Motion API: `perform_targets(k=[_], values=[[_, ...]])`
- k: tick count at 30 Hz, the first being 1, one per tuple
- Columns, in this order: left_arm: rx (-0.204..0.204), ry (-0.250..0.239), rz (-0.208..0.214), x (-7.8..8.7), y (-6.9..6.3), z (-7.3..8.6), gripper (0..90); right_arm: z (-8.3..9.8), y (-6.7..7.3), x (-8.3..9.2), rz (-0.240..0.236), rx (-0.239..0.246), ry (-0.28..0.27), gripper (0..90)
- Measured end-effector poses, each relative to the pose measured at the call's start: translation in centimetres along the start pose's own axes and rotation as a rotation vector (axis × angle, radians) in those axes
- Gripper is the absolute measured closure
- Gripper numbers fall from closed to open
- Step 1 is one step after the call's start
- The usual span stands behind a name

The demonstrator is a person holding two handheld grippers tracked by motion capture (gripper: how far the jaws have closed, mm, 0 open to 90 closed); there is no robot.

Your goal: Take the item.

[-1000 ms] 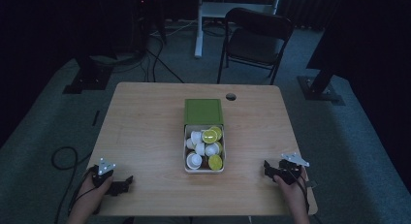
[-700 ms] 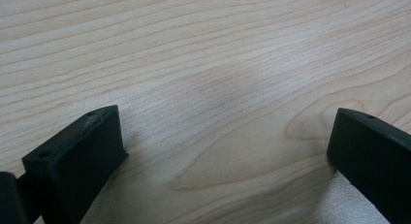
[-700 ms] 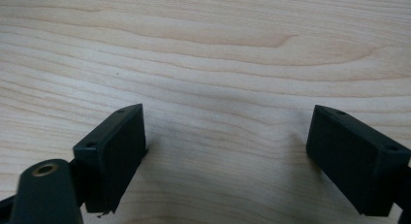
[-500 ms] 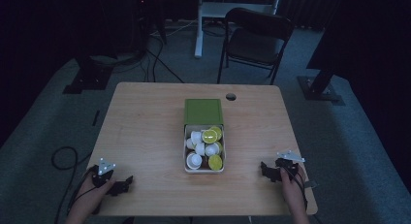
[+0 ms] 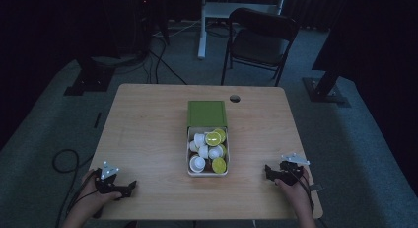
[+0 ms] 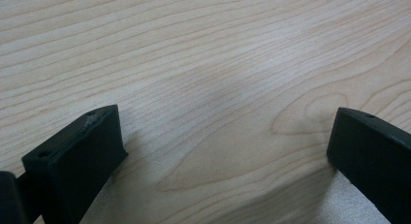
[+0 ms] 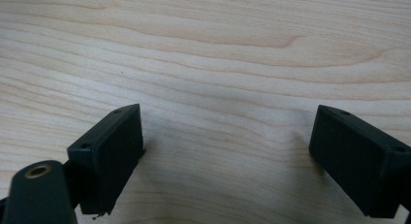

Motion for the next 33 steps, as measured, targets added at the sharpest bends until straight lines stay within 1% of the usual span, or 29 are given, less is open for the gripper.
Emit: perform_targets(k=[6, 9, 11, 12, 13, 15, 19, 20, 24, 27, 33], values=[[0.007, -0.003, -0.007, -0.1, 0.1, -0.1, 0.0, 0.0, 0.0, 0.0, 0.0, 0.0, 0.0, 11.8], [-0.007, -0.006, -0.007, -0.2, 0.0, -0.3, 0.0, 0.0, 0.0, 0.0, 0.0, 0.0, 0.0, 11.8], [-0.01, 0.008, -0.032, -0.2, 0.0, -0.5, 0.0, 0.0, 0.0, 0.0, 0.0, 0.0, 0.0, 11.8], [-0.017, 0.008, -0.044, -0.1, 0.0, -0.6, 0.0, 0.0, 0.0, 0.0, 0.0, 0.0, 0.0, 11.8], [-0.012, 0.002, -0.051, 0.0, 0.0, -0.9, 0.0, 0.0, 0.0, 0.0, 0.0, 0.0, 0.0, 11.7], [-0.007, -0.007, -0.033, 0.2, -0.2, -1.3, 0.0, 0.0, 0.0, 0.0, 0.0, 0.0, 0.0, 11.8], [-0.022, -0.017, -0.029, 0.5, -0.7, -2.1, 0.0, 0.0, 0.0, 0.0, 0.0, 0.0, 0.0, 11.8], [-0.018, -0.014, -0.025, 0.6, -0.9, -2.2, 0.0, 0.0, 0.0, 0.0, 0.0, 0.0, 0.0, 11.8], [-0.016, -0.041, -0.008, 0.8, -1.6, -3.1, 0.0, 0.0, 0.0, 0.0, 0.0, 0.0, 0.0, 11.7], [-0.011, -0.052, 0.019, 1.1, -2.4, -3.8, 0.0, 0.0, 0.0, 0.0, 0.0, 0.0, 0.0, 11.7], [-0.036, -0.07, 0.036, 1.5, -3.4, -5.4, 0.0, 0.0, 0.0, 0.0, 0.0, 0.0, 0.0, 11.7]])
Point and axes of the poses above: each handheld gripper's, and its own axes: x roughly backward along the jaws, z roughly out of its underside, y roughly to its left, the point moved 7 cm from there along -x, roughly forward along the jaws, and after that the axes turned 5 degrees about z, right-handed, at the moved point
